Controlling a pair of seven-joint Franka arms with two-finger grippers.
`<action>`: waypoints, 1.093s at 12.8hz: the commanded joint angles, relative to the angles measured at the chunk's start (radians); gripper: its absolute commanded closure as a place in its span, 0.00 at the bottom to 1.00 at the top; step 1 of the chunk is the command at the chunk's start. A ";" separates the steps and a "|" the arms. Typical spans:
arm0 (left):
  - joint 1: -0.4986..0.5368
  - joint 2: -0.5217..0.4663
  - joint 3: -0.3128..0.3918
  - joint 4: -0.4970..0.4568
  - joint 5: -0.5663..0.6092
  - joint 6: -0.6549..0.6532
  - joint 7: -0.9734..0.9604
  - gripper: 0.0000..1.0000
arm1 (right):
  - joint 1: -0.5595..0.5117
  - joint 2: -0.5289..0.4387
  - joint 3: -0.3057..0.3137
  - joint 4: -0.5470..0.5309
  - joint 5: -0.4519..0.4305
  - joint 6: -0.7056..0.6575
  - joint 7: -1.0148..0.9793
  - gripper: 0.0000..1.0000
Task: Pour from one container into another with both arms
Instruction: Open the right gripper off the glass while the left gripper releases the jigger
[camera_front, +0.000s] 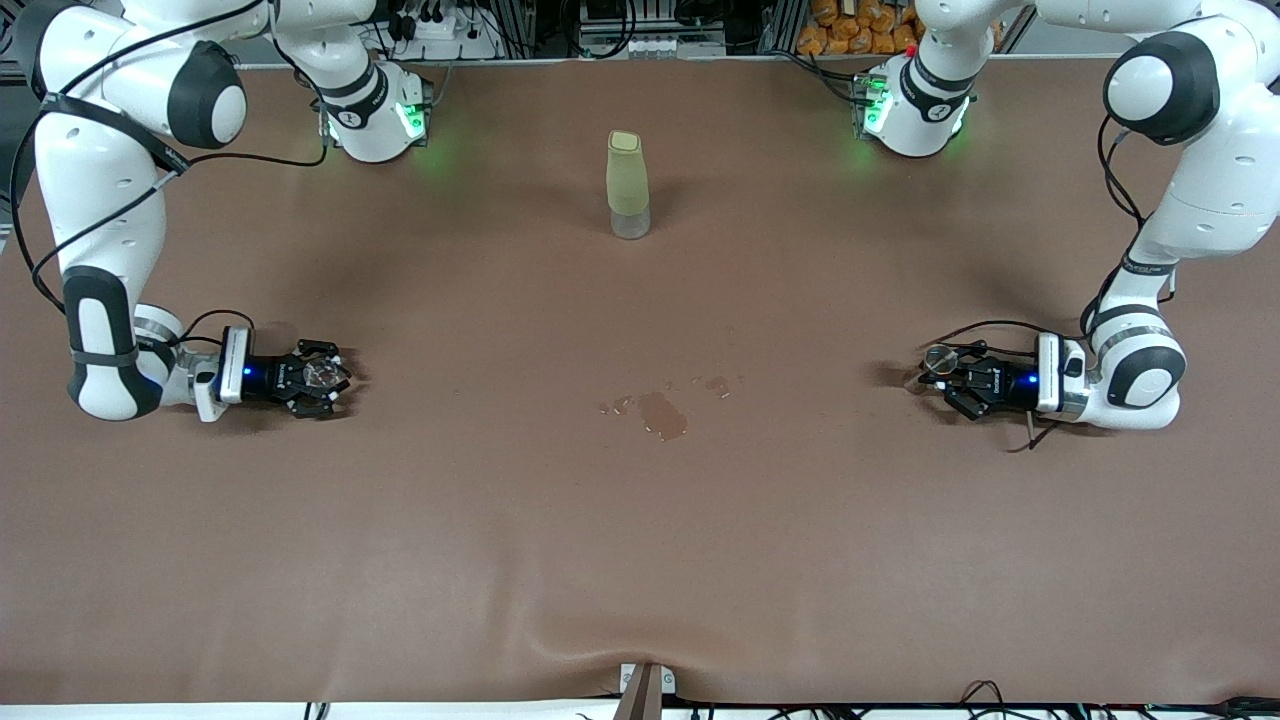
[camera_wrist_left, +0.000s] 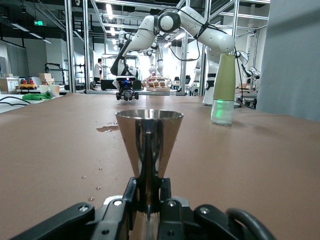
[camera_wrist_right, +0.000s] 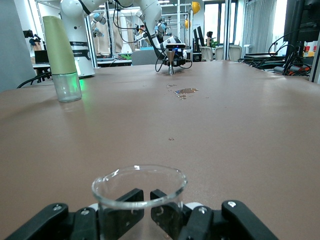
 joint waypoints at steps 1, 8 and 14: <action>0.019 0.016 -0.004 0.001 0.020 -0.024 0.031 1.00 | -0.025 0.025 0.015 0.019 -0.009 -0.013 -0.146 1.00; 0.019 0.019 -0.004 0.013 0.035 -0.024 0.012 0.00 | -0.027 0.034 0.015 0.017 0.003 -0.014 -0.158 0.06; 0.094 -0.001 0.017 0.128 0.216 -0.062 -0.256 0.00 | -0.033 0.004 -0.016 0.020 -0.050 -0.022 0.015 0.00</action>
